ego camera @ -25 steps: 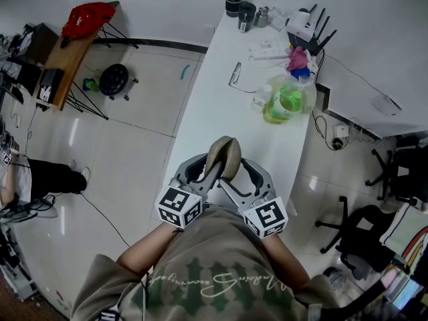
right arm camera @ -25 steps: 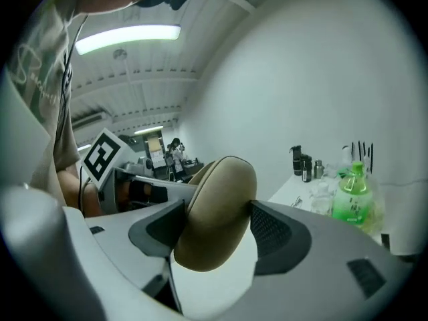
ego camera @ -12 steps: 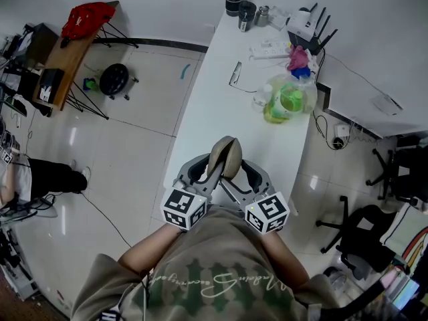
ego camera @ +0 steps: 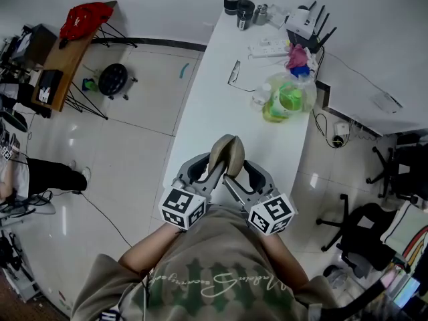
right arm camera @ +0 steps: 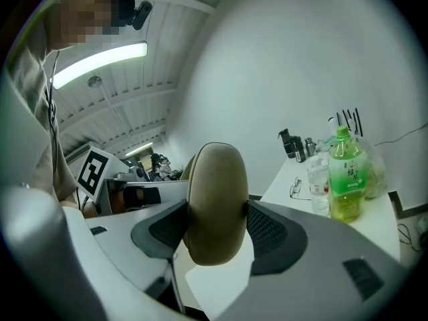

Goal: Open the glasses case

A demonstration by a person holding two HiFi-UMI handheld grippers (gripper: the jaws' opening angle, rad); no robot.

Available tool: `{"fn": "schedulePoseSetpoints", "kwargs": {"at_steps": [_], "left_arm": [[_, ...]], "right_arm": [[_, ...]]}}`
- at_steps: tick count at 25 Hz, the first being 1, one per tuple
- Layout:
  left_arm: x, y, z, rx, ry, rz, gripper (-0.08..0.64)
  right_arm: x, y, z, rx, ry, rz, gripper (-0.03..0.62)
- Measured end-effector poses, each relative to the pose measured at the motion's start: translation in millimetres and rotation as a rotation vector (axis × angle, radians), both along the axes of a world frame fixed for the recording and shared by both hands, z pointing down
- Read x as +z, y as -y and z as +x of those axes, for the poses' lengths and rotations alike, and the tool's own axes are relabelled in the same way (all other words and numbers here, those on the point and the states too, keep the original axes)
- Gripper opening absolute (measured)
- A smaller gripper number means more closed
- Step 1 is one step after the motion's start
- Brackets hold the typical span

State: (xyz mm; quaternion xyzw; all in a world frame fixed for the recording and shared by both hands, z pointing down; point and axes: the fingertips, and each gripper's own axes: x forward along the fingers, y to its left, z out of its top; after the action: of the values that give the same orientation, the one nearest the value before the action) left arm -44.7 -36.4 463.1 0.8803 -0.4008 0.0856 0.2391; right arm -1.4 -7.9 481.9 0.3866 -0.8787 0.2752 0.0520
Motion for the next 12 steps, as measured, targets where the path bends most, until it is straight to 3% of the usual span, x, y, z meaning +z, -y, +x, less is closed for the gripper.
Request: {"fn": "schedulePoseSetpoints", "kwargs": {"at_steps": [2, 4, 12], "left_arm": [[1, 5, -6, -0.027, 0.000, -0.002, 0.118], [3, 8, -10, -0.034, -0.012, -0.020, 0.118], [1, -5, 5, 0.033, -0.057, -0.050, 0.118]], "right_arm": [[3, 2, 10, 0.021, 0.003, -0.020, 0.255], [7, 6, 22, 0.046, 0.000, -0.034, 0.253], [11, 16, 34, 0.107, -0.093, -0.008, 0.253]]}}
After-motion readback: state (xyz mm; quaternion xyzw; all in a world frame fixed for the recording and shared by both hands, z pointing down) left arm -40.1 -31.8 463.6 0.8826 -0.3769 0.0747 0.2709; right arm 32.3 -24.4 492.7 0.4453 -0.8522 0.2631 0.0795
